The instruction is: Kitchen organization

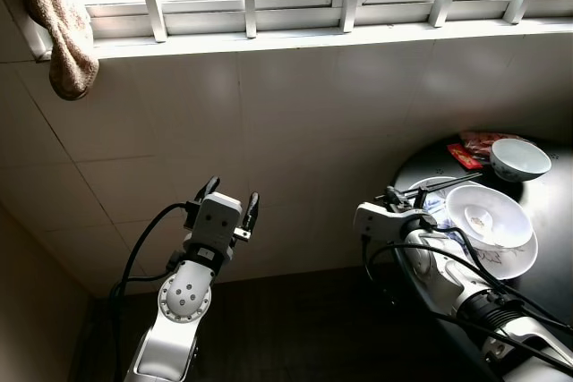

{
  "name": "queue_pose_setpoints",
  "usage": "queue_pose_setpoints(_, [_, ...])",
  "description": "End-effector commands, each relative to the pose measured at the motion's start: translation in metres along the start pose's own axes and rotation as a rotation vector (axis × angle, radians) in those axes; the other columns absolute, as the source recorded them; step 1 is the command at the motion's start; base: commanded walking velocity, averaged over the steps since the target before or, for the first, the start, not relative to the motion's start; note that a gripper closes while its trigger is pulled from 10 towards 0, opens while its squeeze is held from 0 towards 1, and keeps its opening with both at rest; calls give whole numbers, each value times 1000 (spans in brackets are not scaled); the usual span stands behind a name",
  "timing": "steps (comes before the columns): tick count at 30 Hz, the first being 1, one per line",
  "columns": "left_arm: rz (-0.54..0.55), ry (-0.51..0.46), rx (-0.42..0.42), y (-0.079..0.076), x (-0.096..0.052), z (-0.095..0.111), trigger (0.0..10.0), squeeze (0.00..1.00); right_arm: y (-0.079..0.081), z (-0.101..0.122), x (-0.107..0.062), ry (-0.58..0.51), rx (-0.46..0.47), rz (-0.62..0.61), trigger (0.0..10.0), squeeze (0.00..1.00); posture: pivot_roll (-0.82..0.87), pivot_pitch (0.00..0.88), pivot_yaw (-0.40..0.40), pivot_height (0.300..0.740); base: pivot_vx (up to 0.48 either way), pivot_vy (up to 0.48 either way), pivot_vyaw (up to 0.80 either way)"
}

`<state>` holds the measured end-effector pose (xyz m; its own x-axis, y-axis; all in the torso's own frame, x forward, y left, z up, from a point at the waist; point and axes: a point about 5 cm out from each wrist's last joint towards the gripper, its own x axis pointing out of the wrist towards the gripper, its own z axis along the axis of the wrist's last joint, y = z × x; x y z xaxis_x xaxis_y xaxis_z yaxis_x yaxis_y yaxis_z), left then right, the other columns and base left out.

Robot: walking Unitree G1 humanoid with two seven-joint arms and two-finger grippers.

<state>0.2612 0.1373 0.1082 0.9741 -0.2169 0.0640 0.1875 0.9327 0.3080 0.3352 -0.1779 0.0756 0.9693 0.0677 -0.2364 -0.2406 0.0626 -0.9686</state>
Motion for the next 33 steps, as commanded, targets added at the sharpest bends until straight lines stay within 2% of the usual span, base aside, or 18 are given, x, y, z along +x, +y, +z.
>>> queue_pose_setpoints(1, [8, -15, -6, 1, 1, 5, 10000, 0, 1, -3, -2, -3, -59, -20, 0, 0, 102, 0, -37, 740, 0, 0, 0])
queue_pose_setpoints(3, [8, -14, -6, 1, 1, 5, 10000, 0, -7, -4, -1, -10, -107, -81, 0, 0, 102, 0, -36, 740, 0, 0, 0])
queue_pose_setpoints(7, [8, -14, -6, 1, 2, 4, 10000, 0, -22, -6, 2, -11, -139, -170, 0, 0, 101, 0, -37, 740, 0, 0, 0])
queue_pose_setpoints(12, [8, -14, -6, 1, 1, 4, 10000, 0, -38, -4, 3, -27, -139, -265, 0, 0, 97, 0, -34, 740, 0, 0, 0])
queue_pose_setpoints(13, [7, -14, -6, 0, 1, 4, 10000, 0, -48, 1, 2, -52, -120, -331, 0, 0, 98, 0, -34, 740, 0, 0, 0])
queue_pose_setpoints(16, [6, -13, -7, 0, 1, 3, 10000, 0, -62, 14, -1, -124, -66, -414, 0, 0, 98, 0, -34, 740, 0, 0, 533])
queue_pose_setpoints(20, [6, -13, -7, 0, 1, 3, 10000, 0, -69, 23, -3, -163, -20, -463, 0, 0, 98, 0, -35, 740, 0, 0, 800])
queue_pose_setpoints(22, [7, -13, -7, -1, 1, 3, 10000, 0, -76, 34, -7, -226, 49, -498, 0, 0, 99, 0, -36, 740, 0, 0, 800])
queue_pose_setpoints(26, [8, -13, -7, -1, 1, 3, 10000, 0, -84, 46, -11, -285, 116, -524, 0, 0, 99, 0, -38, 740, 0, 0, 800])
queue_pose_setpoints(28, [8, -13, -8, -1, 0, 3, 10000, 0, -94, 61, -19, -362, 174, -563, 0, 0, 98, 0, -39, 740, 0, 0, 800])
queue_pose_setpoints(30, [9, -13, -8, -1, 0, 3, 10000, 0, -100, 74, -28, -443, 275, -570, 0, 0, 98, 0, -39, 740, 0, 0, 800])
queue_pose_setpoints(31, [9, -13, -8, -1, 0, 3, 10000, 0, -100, 74, -28, -443, 275, -570, 0, 0, 98, 0, -39, 740, 0, 0, 800])
queue_pose_setpoints(33, [13, -16, -7, -1, 0, 3, 10000, 0, -104, 92, -40, -555, 405, -555, 0, 0, 99, 0, -39, 740, 0, 0, 800])
